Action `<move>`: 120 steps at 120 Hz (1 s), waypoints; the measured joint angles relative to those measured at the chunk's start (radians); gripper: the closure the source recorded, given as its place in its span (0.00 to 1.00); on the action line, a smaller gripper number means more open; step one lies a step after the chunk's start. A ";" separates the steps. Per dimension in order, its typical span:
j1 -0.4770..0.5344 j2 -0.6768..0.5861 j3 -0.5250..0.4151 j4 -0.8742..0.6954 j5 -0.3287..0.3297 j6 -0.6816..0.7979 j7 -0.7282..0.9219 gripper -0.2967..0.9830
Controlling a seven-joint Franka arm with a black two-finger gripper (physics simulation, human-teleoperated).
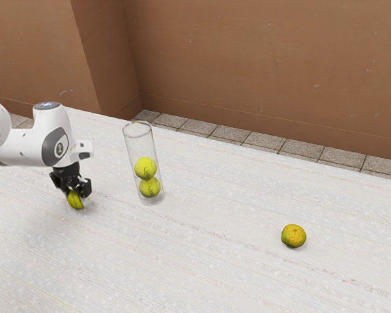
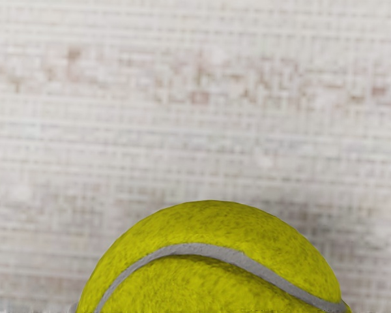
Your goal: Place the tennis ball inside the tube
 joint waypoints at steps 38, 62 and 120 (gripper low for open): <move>-0.017 -0.344 -0.024 -0.087 0.002 -0.119 -0.028 0.62; -0.020 -0.407 -0.122 0.111 0.021 -0.313 -0.090 0.64; -0.210 -0.185 -0.163 0.464 0.101 -0.560 -0.234 0.62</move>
